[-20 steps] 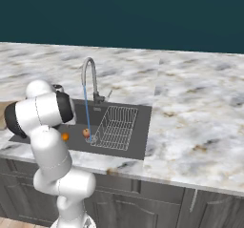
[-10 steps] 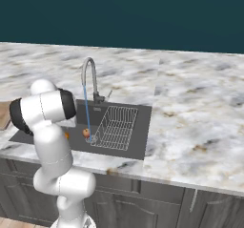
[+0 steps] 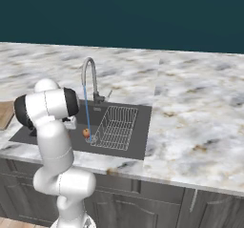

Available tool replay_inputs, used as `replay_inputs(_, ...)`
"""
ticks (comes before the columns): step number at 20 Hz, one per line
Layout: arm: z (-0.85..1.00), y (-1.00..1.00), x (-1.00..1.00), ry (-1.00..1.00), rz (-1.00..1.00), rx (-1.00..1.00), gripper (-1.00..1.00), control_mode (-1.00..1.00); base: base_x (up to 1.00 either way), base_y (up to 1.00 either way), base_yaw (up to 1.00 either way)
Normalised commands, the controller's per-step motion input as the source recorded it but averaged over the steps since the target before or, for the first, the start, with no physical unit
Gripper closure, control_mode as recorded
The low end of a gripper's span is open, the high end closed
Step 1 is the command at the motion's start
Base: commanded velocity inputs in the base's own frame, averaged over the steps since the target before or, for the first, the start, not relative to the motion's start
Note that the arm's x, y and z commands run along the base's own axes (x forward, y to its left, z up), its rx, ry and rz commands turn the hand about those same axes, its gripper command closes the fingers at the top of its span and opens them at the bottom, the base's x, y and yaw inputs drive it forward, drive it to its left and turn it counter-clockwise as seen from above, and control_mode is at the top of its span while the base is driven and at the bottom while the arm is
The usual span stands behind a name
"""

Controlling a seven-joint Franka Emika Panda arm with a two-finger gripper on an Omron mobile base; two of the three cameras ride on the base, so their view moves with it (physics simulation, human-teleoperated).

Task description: Pick the tangerine, peach from the sink and place them on the cutting board to airdry. Then turn off the sink faucet.

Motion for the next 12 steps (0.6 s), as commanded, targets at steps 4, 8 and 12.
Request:
replay_inputs(4, -0.13, 0.04, 0.09, 0.0, 0.0, 0.0, -1.0, -1.0, 0.0, 0.0, 0.0)
replay_inputs(8, -0.11, 0.03, 0.11, 0.0, 0.0, 0.0, -1.0, -1.0, 0.0, 0.0, 0.0)
replay_inputs(12, -0.07, 0.01, 0.11, 0.0, 0.0, 0.01, -1.0, -1.0, 0.0, 0.0, 0.0)
